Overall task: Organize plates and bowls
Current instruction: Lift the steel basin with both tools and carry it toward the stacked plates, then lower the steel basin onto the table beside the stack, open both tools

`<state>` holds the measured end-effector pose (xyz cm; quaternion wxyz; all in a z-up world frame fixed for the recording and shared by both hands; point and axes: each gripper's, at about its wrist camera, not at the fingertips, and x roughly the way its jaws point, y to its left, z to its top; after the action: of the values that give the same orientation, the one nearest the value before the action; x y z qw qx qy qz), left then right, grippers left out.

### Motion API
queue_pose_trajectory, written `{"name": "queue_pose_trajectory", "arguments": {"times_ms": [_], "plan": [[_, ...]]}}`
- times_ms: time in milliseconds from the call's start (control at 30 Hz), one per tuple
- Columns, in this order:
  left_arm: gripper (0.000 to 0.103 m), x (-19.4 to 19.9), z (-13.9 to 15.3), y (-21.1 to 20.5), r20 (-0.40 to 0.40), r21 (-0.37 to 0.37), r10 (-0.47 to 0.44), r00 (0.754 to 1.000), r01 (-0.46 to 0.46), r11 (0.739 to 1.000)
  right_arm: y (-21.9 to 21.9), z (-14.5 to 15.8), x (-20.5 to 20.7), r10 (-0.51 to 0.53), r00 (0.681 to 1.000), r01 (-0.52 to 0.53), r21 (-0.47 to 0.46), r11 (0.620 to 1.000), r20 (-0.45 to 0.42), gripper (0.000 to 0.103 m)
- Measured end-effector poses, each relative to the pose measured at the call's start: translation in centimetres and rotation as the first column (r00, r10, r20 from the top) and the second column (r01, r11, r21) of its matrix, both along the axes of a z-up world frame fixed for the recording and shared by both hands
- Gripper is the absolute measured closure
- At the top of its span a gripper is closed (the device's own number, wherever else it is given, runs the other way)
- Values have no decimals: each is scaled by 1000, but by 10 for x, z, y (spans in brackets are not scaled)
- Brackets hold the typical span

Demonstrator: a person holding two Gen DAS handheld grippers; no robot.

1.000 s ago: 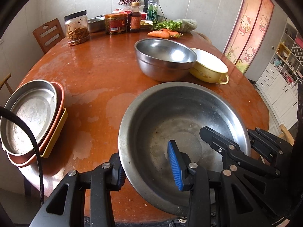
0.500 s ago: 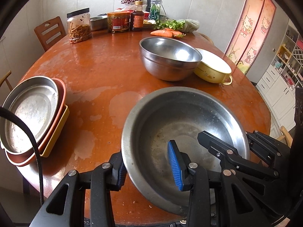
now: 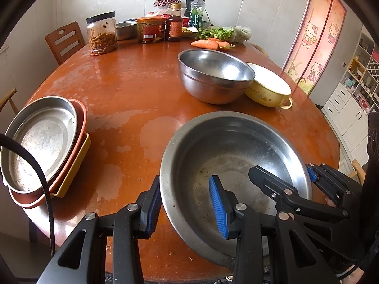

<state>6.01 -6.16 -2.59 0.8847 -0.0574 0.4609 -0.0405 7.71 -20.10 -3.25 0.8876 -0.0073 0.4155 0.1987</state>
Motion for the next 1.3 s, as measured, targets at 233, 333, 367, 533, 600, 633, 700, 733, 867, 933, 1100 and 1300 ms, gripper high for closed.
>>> {"name": "queue_pose_trajectory", "arguments": {"times_ms": [233, 333, 367, 533, 600, 633, 700, 733, 867, 933, 1100, 1300], "plan": [[64, -2, 5, 3, 23, -14, 3, 1000, -2, 1000, -4, 4, 0, -22, 1000, 22, 18, 1000, 19, 39], [64, -3, 8, 3, 27, -12, 4, 1000, -4, 1000, -4, 7, -1, -23, 999, 22, 28, 999, 30, 37], [64, -3, 9, 4, 30, -11, 4, 1000, -4, 1000, -5, 8, -2, -26, 999, 25, 32, 999, 34, 35], [62, -7, 17, 3, 49, -7, 3, 999, -3, 1000, -10, 19, -5, -48, 996, 45, 44, 998, 71, 29], [61, -10, 21, 1, 60, -4, 3, 998, -3, 1000, -12, 23, -6, -51, 995, 48, 45, 998, 88, 29], [60, -10, 22, 1, 62, 0, 5, 998, -5, 1000, -13, 25, -6, -52, 994, 47, 49, 998, 92, 29], [60, -11, 25, 1, 68, 1, 6, 998, -6, 1000, -15, 28, -7, -56, 994, 50, 58, 997, 99, 29], [60, -12, 27, 1, 73, 2, 7, 997, -8, 1000, -16, 30, -8, -58, 993, 51, 63, 997, 107, 28], [59, -17, 34, 2, 89, 5, 14, 996, -14, 1000, -18, 40, -13, -63, 986, 53, 67, 996, 153, 26], [57, -19, 37, 2, 99, 10, 19, 995, -20, 1000, -19, 44, -16, -59, 985, 47, 78, 996, 165, 25], [54, -21, 46, 1, 121, 18, 20, 992, -22, 1000, -18, 56, -21, -54, 975, 41, 65, 997, 215, 23], [52, -18, 52, 7, 137, 9, 38, 990, -40, 999, -14, 64, -22, -34, 972, 14, 87, 996, 233, 20]]}}
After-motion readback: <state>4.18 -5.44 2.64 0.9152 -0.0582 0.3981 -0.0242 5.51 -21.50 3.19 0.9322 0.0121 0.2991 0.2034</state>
